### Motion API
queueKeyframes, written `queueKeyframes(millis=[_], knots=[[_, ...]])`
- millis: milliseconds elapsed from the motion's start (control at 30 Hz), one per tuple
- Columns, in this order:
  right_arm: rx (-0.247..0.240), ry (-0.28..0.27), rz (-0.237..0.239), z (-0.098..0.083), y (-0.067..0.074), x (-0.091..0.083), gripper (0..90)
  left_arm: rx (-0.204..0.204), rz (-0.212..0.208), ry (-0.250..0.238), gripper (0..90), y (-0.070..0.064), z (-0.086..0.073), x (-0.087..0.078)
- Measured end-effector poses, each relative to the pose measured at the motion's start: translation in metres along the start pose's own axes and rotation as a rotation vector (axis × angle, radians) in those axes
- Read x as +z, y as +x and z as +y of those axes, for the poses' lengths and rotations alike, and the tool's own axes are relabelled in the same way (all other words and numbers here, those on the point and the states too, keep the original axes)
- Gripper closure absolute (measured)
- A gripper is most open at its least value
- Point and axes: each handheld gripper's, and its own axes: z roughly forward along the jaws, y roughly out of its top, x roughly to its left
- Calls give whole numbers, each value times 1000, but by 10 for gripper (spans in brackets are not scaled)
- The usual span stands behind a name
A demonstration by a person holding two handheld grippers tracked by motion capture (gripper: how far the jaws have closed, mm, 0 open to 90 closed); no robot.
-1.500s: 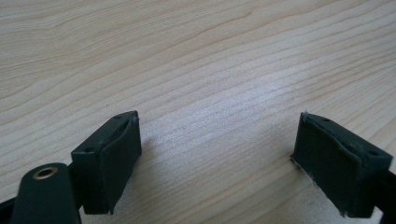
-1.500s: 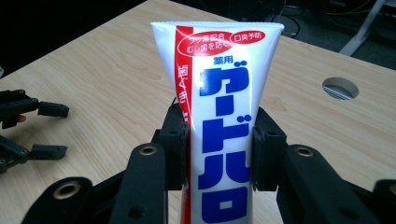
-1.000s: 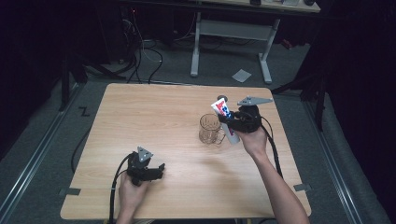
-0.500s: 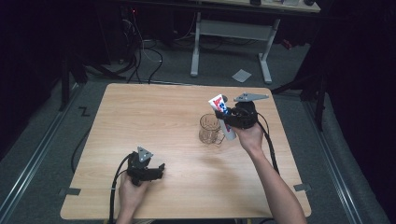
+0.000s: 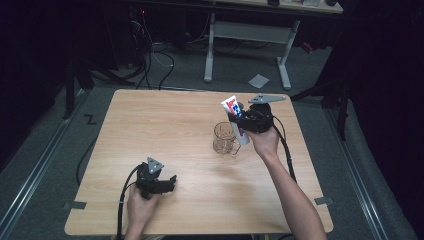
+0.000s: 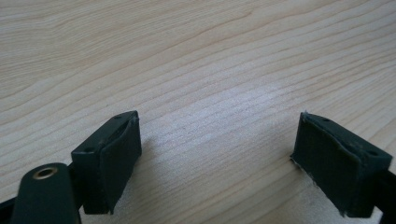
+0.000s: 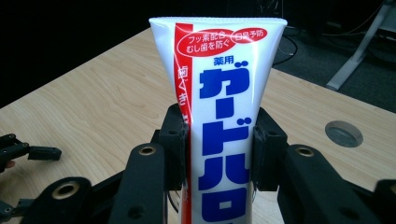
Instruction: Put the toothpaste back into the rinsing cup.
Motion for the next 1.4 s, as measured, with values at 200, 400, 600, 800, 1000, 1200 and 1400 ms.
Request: queueKeyframes(millis=[200,400,600,800,1000,1200,1400], knots=[[-4,-2,1,4,1,3,638,0,0,0,153,0,0,0],[-5,0,5,10,1,7,638,1,0,0,153,0,0,0],[-8,-7,5,16,1,10,635,-1,-1,0,153,0,0,0],[9,-17,11,17,-1,14,636,0,-1,0,153,0,0,0],[-1,-6,5,21,1,21,635,0,0,-1,153,0,0,0],[-6,-3,2,24,4,29,633,0,0,-1,153,0,0,0],[5,-8,-5,24,3,36,632,0,0,0,153,0,0,0]])
